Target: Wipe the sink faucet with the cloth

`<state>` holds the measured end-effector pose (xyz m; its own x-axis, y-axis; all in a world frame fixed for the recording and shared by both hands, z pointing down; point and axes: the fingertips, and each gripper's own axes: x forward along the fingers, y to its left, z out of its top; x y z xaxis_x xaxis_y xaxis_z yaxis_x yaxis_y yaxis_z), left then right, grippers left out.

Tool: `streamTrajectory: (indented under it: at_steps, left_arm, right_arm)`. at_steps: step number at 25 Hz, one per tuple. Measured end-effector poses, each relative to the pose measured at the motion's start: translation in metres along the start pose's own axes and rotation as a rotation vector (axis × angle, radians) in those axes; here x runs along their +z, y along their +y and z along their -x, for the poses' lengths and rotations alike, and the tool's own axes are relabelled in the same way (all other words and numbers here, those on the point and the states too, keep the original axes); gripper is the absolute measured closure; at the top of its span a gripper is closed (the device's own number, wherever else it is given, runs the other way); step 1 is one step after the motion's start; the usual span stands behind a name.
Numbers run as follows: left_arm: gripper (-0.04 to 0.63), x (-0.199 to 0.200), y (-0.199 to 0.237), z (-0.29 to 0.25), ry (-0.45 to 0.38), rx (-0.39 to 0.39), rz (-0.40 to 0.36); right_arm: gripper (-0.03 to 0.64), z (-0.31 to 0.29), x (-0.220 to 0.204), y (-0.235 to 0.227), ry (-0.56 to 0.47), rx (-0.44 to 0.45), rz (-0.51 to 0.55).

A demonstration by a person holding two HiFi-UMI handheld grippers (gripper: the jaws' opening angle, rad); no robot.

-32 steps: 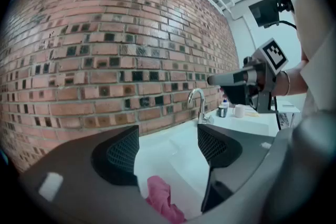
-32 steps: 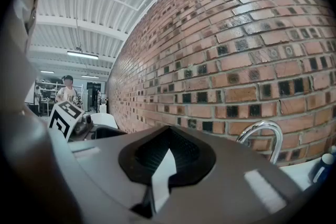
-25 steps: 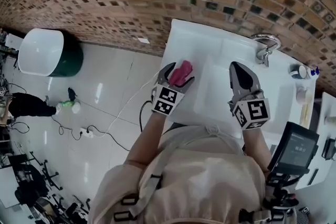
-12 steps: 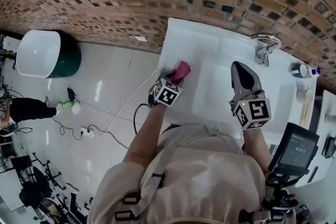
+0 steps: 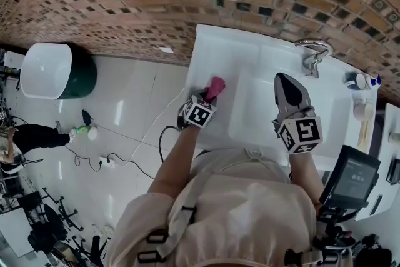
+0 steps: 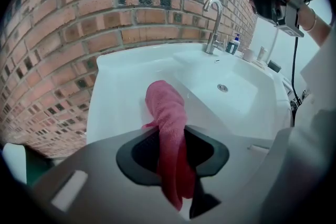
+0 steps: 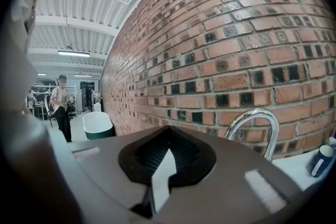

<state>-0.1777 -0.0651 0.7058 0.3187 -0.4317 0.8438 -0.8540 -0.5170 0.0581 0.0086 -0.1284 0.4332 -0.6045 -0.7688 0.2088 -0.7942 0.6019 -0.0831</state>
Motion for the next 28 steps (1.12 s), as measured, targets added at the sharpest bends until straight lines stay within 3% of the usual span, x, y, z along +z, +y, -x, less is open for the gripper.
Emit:
streamTrajectory:
  at_steps: [6,9,13,22,28]
  left_arm:
    - [0.514,0.004,-0.003,0.004,0.012,-0.016,-0.041]
    - [0.517,0.021,-0.003,0.012,-0.04,-0.011,-0.041]
    - [0.517,0.072,-0.006,0.036,-0.163,0.0,-0.071]
    - [0.517,0.237,-0.064,0.103,-0.544,-0.047,-0.25]
    - [0.515,0.323,-0.118,0.124,-0.682,-0.115,-0.403]
  right_arm:
    - [0.63,0.009,0.002,-0.003,-0.014,-0.011,0.003]
    - [0.63,0.018,0.004,-0.01,-0.024,-0.031,0.0]
    - [0.63,0.03,0.008,-0.017,-0.041,-0.058,-0.004]
    - [0.63,0.062,0.015,-0.048,-0.076,-0.132,-0.004]
    - [0.63,0.083,0.017,-0.076,-0.084,-0.187,-0.012]
